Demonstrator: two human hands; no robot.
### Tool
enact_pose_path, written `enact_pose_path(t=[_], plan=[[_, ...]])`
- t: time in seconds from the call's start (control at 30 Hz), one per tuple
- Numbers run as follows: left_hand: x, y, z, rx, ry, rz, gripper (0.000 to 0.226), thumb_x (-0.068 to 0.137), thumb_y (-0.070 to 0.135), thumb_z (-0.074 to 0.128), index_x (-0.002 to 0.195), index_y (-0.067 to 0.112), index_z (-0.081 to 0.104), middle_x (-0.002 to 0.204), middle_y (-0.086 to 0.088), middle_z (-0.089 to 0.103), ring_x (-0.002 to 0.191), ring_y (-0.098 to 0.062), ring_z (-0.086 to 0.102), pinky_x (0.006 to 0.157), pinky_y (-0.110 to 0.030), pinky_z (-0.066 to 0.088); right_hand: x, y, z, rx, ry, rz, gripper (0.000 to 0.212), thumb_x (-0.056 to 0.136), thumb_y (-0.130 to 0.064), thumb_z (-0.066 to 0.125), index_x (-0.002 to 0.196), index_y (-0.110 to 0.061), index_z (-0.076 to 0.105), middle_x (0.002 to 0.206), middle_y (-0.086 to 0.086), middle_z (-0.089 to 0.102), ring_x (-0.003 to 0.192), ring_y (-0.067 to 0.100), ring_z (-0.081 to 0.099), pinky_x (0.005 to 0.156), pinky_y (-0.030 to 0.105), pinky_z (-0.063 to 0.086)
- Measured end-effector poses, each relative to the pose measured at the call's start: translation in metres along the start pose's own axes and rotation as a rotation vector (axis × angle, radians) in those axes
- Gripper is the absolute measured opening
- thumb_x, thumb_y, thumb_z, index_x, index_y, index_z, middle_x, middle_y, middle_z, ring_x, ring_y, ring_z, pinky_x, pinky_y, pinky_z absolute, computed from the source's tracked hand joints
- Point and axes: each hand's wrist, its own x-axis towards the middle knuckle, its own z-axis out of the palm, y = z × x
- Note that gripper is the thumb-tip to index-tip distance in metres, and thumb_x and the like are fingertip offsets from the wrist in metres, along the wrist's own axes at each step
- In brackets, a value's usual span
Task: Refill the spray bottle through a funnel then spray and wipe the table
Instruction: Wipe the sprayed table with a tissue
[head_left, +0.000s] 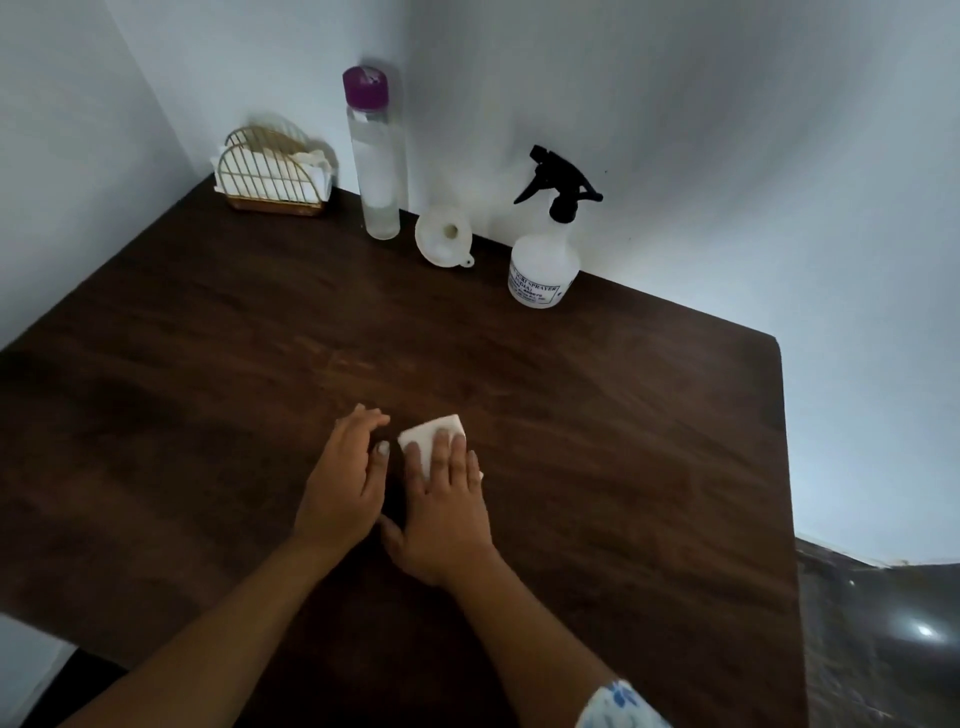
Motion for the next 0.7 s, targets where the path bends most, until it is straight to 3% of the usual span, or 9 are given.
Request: enact_pose_path(t=[0.07,0.23,0.37,0.47,0.6,0.7], plan=[[0.005,-0.004,-0.006,0.003,0.025,0.013,0.029,0.093,0.008,0.047,0.122,0.008,0.050,0.129,-0.011,0.052,0.130,-0.015,0.035,0.105,-0.033,0.029,0.031,0.035,-0.028,-0.004,0.040,0.073,0.087,0.087,-0.068,0.023,0.149,-0.014,-0.005,0.156,0.019,-0.014,0.142,0.034,-0.020,0.115,0.046,-0.010],[0.005,-0.012,-0.011,0.018,0.019,-0.026,0.030,0.094,0.011,0.046,0.124,0.009,0.050,0.133,-0.010,0.049,0.134,-0.019,0.033,0.109,-0.038,0.030,0.031,0.163,-0.066,0.116,0.165,0.585,0.090,0.088,-0.069,0.020,0.148,-0.006,-0.004,0.156,0.022,-0.009,0.144,0.036,-0.010,0.116,0.048,-0.003],[0.000,-0.018,-0.008,0.021,-0.007,-0.051,0.031,0.093,0.011,0.047,0.124,0.009,0.050,0.133,-0.009,0.050,0.134,-0.019,0.033,0.111,-0.045,0.031,0.021,0.143,-0.050,0.157,0.217,0.706,0.098,0.084,-0.072,0.020,0.147,0.000,-0.003,0.155,0.026,-0.006,0.143,0.039,-0.010,0.115,0.049,-0.004],[0.002,-0.022,-0.008,0.025,-0.013,-0.060,0.031,0.093,0.010,0.048,0.124,0.009,0.050,0.134,-0.009,0.050,0.135,-0.019,0.033,0.110,-0.040,0.030,0.040,0.059,-0.029,0.044,0.214,0.406,0.099,0.084,-0.071,0.022,0.146,0.002,-0.001,0.154,0.027,-0.006,0.143,0.040,-0.010,0.115,0.049,-0.004],[0.010,-0.027,-0.015,0.019,0.035,-0.058,0.030,0.093,0.009,0.048,0.123,0.011,0.050,0.131,-0.006,0.051,0.130,-0.014,0.037,0.102,-0.023,0.029,0.071,-0.032,-0.015,-0.031,0.010,-0.112,0.084,0.089,-0.056,0.029,0.148,-0.008,-0.006,0.156,0.020,-0.013,0.141,0.033,-0.021,0.110,0.044,-0.016],[0.013,-0.034,-0.027,0.040,0.071,-0.061,0.031,0.093,0.012,0.047,0.125,0.013,0.049,0.132,-0.003,0.049,0.129,-0.006,0.032,0.103,-0.025,0.028,0.102,-0.013,-0.039,-0.037,0.000,-0.134,0.081,0.092,-0.060,0.022,0.149,-0.010,-0.005,0.157,0.015,-0.013,0.143,0.028,-0.018,0.114,0.042,-0.011]])
